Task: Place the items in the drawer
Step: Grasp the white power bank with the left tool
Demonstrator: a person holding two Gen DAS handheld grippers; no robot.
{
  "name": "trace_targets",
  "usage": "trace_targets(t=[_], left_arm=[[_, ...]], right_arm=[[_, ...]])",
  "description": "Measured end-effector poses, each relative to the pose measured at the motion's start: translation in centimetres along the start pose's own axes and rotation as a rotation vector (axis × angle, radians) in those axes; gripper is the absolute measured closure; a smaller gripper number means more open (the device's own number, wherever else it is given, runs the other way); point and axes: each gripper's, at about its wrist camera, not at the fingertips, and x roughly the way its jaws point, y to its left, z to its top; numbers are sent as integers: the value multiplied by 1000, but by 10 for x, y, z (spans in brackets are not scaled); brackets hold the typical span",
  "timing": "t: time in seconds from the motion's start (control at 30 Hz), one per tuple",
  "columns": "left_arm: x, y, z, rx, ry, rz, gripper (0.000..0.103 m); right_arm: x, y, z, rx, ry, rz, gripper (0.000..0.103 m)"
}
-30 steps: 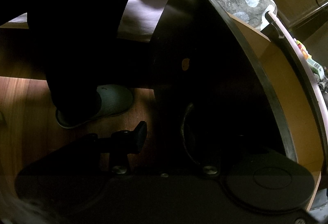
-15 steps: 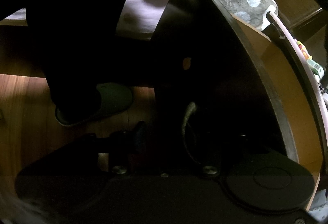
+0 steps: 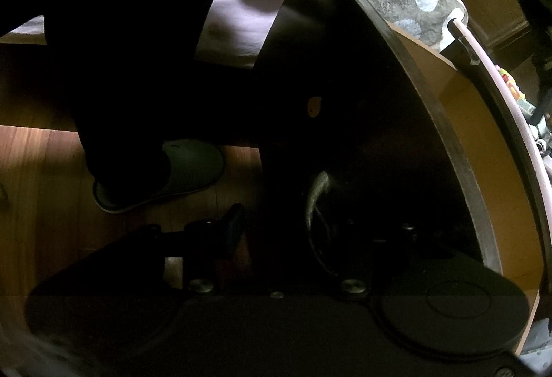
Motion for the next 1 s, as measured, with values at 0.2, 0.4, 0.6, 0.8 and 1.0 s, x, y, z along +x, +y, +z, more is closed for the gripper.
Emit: trace_targets(t=[0.2,0.4,0.6,0.8,1.0], left_arm=[[12,1,42,9,-116,25,25],[50,-36,63,458,-201,282,26],[88,-42,72,579,-188,336,53],[108,-50,80,697,-162,362,59],[106,-42,94,710,-171,416,69]], right_arm=[[-1,1,-1,-2,-3,-1,58],[-1,1,-2,-4,-6,0,58],[-1,1,-2,-6,-9,0,58],[-1,2,-1,-10,-11,-1,58],[-1,2,-1,-7,-11,-1,58]])
